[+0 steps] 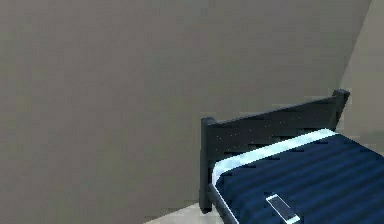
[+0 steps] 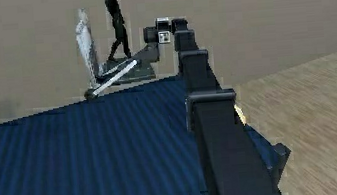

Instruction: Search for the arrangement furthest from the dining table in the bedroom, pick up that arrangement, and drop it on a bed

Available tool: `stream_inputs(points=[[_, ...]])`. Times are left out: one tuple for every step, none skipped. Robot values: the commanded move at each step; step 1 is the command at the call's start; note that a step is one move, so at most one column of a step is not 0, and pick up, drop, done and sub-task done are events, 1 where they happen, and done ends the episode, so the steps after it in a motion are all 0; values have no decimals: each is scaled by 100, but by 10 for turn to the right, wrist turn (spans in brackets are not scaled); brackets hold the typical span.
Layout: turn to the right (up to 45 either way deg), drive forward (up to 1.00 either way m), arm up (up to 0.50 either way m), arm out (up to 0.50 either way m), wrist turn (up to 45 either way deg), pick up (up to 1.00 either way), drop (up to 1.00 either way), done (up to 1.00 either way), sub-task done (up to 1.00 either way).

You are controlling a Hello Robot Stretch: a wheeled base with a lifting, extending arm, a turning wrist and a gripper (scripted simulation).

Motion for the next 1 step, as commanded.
stream_inputs(points=[[0,0,-30,0,0,0,0,0,0]])
